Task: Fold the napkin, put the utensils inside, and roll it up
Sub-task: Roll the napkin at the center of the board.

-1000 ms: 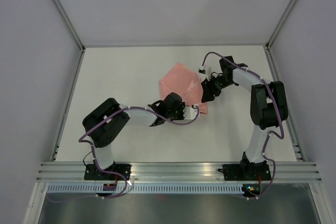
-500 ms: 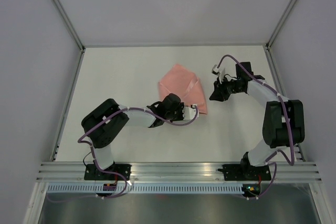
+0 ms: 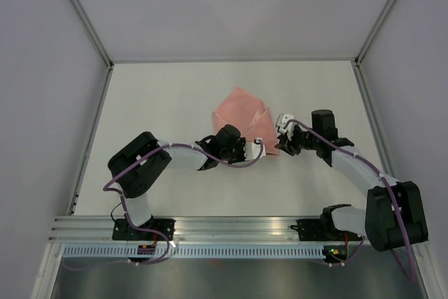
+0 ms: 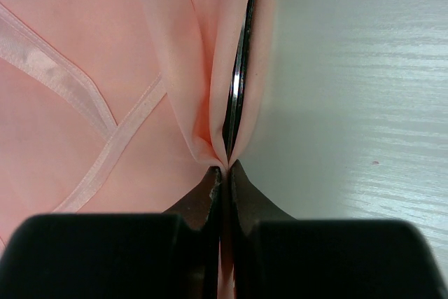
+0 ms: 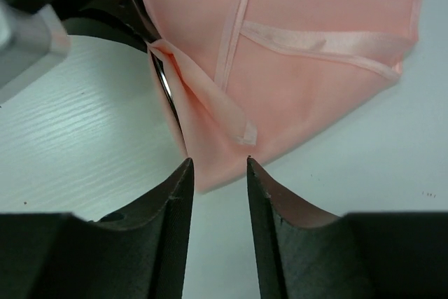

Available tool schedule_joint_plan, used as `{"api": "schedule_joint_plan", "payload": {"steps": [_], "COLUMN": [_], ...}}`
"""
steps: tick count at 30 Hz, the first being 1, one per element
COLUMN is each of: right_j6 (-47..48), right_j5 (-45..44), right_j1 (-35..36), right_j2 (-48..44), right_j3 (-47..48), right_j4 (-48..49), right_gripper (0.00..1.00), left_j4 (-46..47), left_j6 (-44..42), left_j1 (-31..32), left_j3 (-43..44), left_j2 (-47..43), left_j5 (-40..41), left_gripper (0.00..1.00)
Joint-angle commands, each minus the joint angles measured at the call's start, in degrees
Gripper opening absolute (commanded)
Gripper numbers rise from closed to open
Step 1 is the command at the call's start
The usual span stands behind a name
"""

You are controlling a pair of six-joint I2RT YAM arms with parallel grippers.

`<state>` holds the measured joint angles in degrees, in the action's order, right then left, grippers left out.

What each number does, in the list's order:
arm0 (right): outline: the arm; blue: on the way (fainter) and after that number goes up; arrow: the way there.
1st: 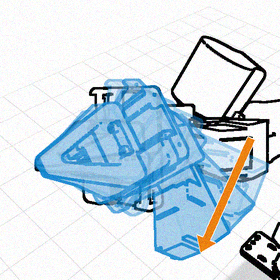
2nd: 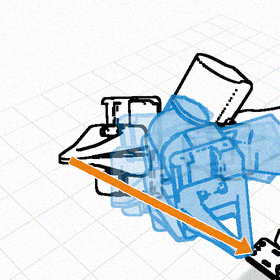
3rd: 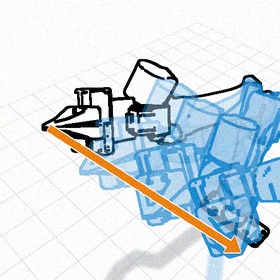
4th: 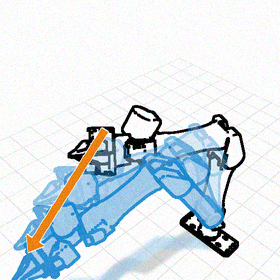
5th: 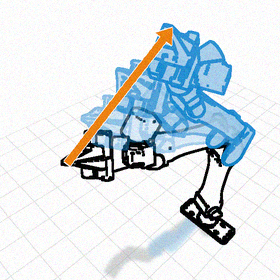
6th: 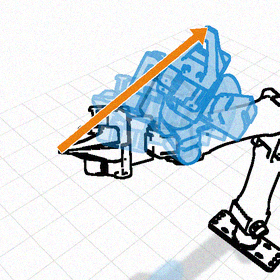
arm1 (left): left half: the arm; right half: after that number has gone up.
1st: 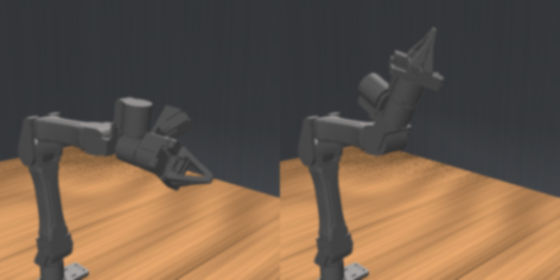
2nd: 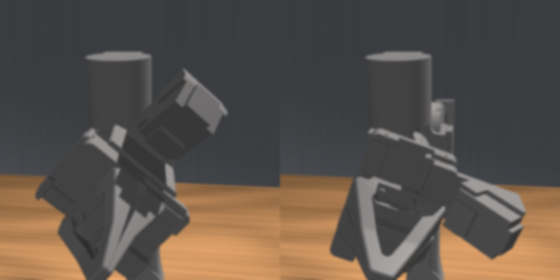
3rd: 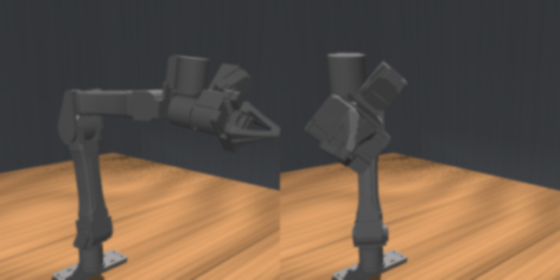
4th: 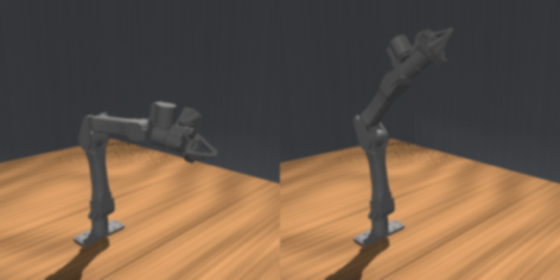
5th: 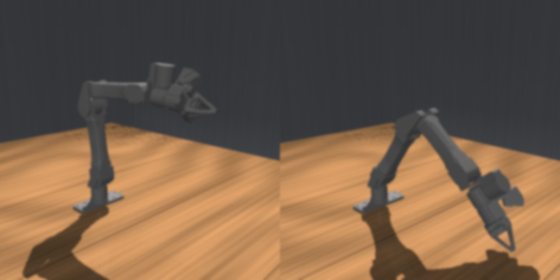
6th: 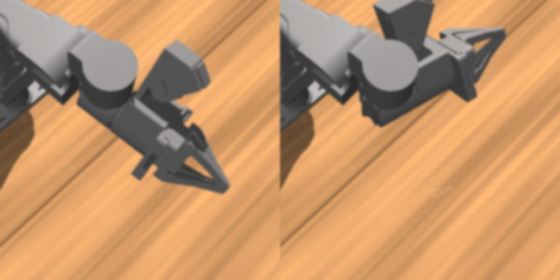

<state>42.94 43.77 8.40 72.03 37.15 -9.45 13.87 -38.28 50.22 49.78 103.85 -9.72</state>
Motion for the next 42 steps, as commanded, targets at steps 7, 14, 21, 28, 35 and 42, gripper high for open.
{"api": "schedule_joint_plan", "payload": {"steps": [7,14,21,28,35,42], "right_j6": [9.88,12.08,13.84,14.37,15.6,17.0], "right_j5": [-5.0,-8.35,-9.75,-10.37,-11.43,-11.95], "right_j1": [8.82,13.3,16.2,20.07,22.62,22.89], "right_j2": [-4.18,-4.35,-1.64,1.53,6.53,10.32], "right_j3": [-9.89,-12.54,-14.12,-12.1,-9.47,-5.77], "right_j4": [15.86,20.26,25.18,24.31,25.53,24.92], "right_gripper": [0.56,0.72,0.8,0.81,0.81,0.81], "left_j4": [-2.35,-3.85,-5.25,-10.08,-12.1,-15.17], "left_j6": [7.43,9.8,11.65,10.95,11.56,11.12], "left_j1": [-1.08,-3.19,-5.65,-7.06,-8.82,-9.17], "left_j3": [1.28,2.34,2.69,5.15,6.73,8.75], "left_j2": [-0.93,-0.23,0.21,1.79,2.23,3.46], "left_j5": [-8.12,-12.43,-17.44,-20.51,-25.08,-26.76], "left_gripper": [0.02,0.02,0.02,0.02,0.02,0.02]}}
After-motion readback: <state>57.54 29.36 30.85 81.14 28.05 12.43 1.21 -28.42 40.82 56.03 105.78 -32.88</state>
